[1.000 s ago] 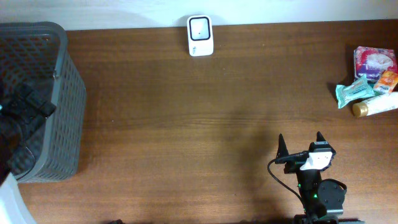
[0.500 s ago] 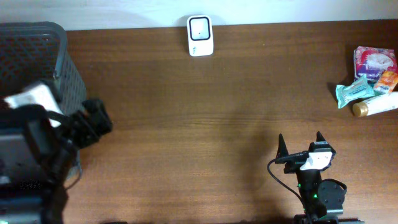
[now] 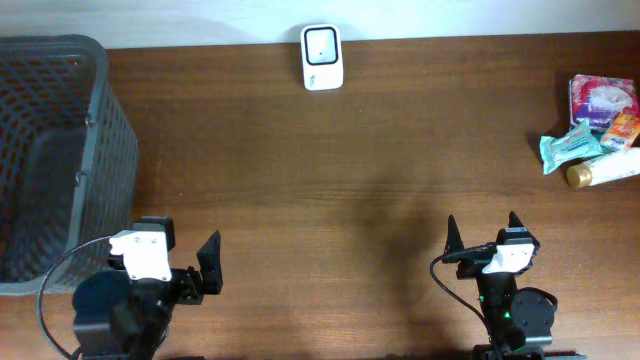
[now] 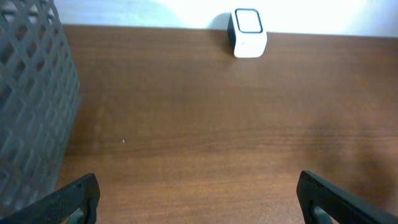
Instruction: Scan the item barcode
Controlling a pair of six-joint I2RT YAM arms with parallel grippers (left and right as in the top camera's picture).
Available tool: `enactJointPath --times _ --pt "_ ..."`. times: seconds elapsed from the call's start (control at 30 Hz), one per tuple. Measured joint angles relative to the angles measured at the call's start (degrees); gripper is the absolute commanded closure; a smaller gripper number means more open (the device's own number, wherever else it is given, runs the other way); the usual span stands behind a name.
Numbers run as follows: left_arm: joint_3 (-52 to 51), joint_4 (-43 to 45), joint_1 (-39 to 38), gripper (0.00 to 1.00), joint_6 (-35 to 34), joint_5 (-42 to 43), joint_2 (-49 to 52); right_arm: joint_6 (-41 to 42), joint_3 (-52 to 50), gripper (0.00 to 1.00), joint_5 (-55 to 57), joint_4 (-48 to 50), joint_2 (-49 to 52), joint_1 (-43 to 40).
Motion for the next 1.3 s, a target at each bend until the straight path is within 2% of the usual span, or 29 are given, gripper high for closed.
enactJointPath --times 0.17,0.27,0.43,0.67,0.9,1.07,1.23,1.3 --pt "-5.62 3.32 0.0 0.01 0.15 0.15 -3.19 0.02 0.0 0.01 0.0 0.0 0.0 0.0" --pt "-14.32 14.62 0.0 0.01 0.17 0.37 -8.57 0.02 0.0 0.01 0.0 -0.02 0.0 0.0" --pt "-26.51 26.36 0.0 0.01 0.2 0.39 -16.57 0.0 0.0 0.01 0.0 0.0 -0.02 0.0" --pt "-35.36 42.1 0.0 0.01 0.2 0.35 -21.88 0.02 0.0 0.01 0.0 0.0 -0.02 0.0" --pt "-42.95 52.28 0.35 0.01 0.2 -1.75 -25.44 0.02 0.0 0.01 0.0 -0.02 -0.02 0.0" --pt "-43.82 52.13 0.72 0.01 0.2 -5.92 -25.46 -0.02 0.0 0.01 0.0 0.0 -0.02 0.0" --pt "-43.93 43.19 0.72 0.01 0.2 -8.15 -25.62 0.0 0.0 0.01 0.0 0.0 -0.02 0.0" --pt "-43.93 42.32 0.72 0.01 0.2 -8.74 -25.62 -0.02 0.0 0.01 0.0 -0.02 -0.02 0.0"
